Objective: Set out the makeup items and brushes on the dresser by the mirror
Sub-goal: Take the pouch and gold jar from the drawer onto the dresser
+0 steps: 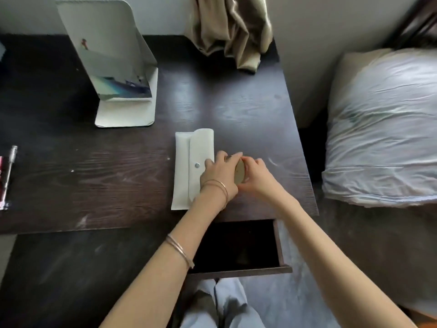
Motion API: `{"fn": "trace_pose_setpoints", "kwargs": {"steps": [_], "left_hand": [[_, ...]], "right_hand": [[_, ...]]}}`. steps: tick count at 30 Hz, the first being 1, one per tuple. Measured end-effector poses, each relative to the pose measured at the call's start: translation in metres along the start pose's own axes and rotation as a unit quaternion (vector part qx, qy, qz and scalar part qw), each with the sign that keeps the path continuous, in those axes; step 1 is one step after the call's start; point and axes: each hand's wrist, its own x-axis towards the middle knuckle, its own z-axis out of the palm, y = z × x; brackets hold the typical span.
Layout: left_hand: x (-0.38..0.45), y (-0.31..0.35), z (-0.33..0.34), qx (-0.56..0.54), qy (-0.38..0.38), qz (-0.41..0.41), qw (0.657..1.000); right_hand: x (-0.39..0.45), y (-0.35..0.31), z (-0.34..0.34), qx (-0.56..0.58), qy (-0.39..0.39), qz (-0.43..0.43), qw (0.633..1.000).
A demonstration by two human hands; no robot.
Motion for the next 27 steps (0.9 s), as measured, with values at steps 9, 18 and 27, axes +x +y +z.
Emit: {"fn": "trace_pose_setpoints", "kwargs": {"steps": [9,18,27], "left_hand": [[0.086,-0.014,0.023,0.055,-0.027,-0.004,0.998],[-0.002,-0.04,0.032,-0.056,0.214,0.119,0.968],[-0.065,-0.115,0.164,-0.039,-0.107,0.002,0.993]], "right_hand": [[0.09,0.024,0.017,-0.057,-0.007,0.054,0.997],[0.002,0.01,0.02,-0.055,0.029,0.03,0.998],[-0.037,0.07,0.15,-0.065,-0.195,0.089,0.975]]}}
